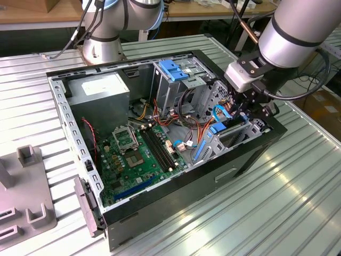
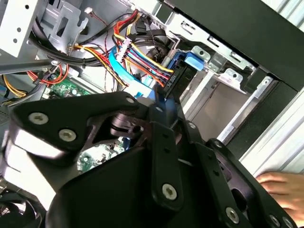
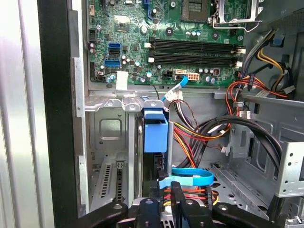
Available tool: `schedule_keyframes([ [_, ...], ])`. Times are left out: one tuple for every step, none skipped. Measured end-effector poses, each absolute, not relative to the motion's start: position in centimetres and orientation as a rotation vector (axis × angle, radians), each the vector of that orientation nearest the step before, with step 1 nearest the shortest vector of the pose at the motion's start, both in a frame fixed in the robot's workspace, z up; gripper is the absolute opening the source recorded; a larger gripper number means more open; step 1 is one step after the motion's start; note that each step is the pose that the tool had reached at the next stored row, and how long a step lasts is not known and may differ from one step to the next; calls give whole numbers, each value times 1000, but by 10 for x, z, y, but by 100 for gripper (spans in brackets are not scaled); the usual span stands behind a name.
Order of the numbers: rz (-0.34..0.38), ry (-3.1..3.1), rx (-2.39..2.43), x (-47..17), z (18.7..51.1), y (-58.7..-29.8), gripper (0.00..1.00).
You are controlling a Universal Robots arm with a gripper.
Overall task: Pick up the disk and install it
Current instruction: 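Insert the second disk wire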
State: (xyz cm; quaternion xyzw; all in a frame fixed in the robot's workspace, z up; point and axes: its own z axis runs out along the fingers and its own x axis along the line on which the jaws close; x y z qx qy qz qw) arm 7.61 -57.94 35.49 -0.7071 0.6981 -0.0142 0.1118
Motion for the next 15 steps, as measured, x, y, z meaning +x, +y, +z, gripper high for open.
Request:
schedule_keyframes([
  [-42,2050,-2076,76,355,-579,15],
  [-42,2050,-2076,76,355,-579,15],
  [-42,2050,-2076,76,356,-579,10],
  [-42,2050,-2076,76,356,-579,10],
  [-42,2050,-2076,76,356,-579,10],
  [-42,2050,-2076,76,356,-579,10],
  [-42,2050,-2076,76,356,-579,10],
  [-42,2050,-2076,76,356,-579,10],
  [-42,2050,-2076,76,357,-579,10],
  [-42,2050,-2076,76,357,-579,10],
  [-42,2050,-2076,76,357,-579,10],
  [-42,2050,-2076,76,357,-579,10],
  [-42,2050,-2076,76,358,-579,10],
  [-42,2050,-2076,76,358,-579,10],
  [-42,2050,-2076,76,358,-579,10],
])
